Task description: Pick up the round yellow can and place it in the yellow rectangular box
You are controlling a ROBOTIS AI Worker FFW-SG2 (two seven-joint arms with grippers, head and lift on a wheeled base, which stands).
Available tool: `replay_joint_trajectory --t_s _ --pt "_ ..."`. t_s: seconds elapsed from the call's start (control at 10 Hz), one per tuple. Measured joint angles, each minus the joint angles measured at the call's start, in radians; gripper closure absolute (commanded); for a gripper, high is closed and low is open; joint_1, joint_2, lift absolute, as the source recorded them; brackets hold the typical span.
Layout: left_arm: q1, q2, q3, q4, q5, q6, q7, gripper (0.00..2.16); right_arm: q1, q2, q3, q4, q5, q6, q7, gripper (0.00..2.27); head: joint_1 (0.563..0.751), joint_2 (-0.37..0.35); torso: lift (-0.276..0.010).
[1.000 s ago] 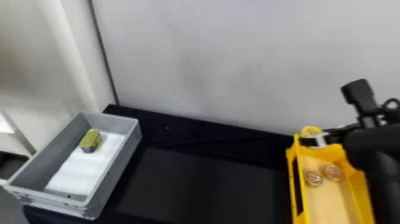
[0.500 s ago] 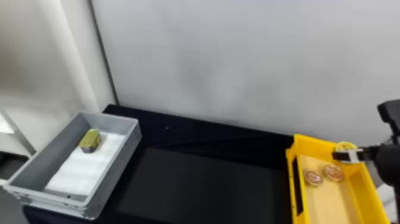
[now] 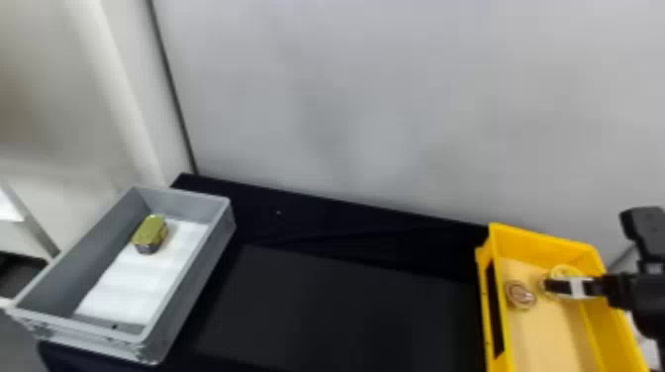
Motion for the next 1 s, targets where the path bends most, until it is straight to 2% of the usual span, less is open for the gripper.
replay_joint_trajectory --t_s 0.3,1.0 --pt "-0.001 0.0 -0.001 0.001 0.0 -0.002 -0.001 0.14 0.019 0.0 -0.008 0.095 -0.106 -0.047 -0.068 0.78 0.694 -0.078 0.0" --pt "0.003 -0.003 0.004 0.003 0.001 -0.008 -0.005 0.14 0.059 0.0 -0.039 0.236 -0.146 -0.096 -0.071 0.78 0.694 -0.078 0.0"
